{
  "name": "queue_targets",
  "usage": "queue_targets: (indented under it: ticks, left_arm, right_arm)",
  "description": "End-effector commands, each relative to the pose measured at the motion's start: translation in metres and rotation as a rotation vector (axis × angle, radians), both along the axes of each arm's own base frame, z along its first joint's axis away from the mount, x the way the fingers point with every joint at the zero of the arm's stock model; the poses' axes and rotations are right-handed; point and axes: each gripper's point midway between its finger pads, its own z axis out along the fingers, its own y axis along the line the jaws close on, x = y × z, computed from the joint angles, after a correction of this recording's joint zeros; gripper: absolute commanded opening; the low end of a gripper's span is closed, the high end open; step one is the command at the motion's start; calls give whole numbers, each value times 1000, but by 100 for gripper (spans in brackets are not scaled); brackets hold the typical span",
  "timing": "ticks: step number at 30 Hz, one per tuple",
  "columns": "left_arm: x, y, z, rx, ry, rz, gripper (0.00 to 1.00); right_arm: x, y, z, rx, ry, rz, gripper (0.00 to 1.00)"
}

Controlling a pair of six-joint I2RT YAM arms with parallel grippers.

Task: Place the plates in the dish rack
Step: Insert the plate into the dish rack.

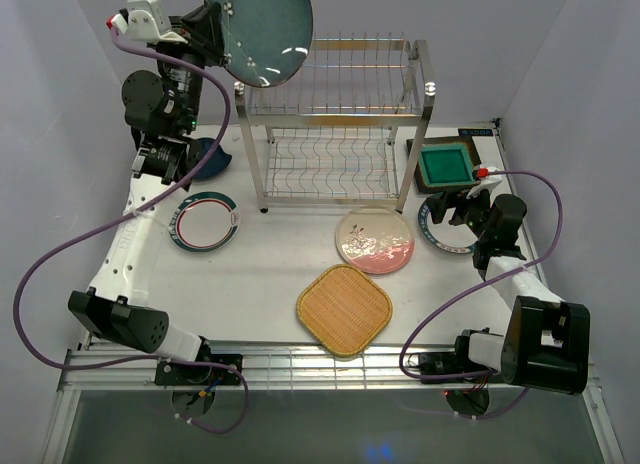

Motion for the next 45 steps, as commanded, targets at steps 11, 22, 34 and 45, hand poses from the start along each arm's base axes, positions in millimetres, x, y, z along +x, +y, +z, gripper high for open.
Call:
queue_targets:
  ticks: [11,22,34,45]
  left_arm:
    - [-45,13,60,-60,-345,204,0]
    - [-60,-35,57,71,-466,478,0]
    - [-71,-25,69,107,-504,577,0]
    - [-75,-35,57,267,-540,611,0]
  right_arm:
    - [9,0,24,13,-62,18,90]
    - [10,0,25,21,-58,26,90]
    - [11,0,21,38,-38,33,90]
    - [12,-1,20,41,-33,36,90]
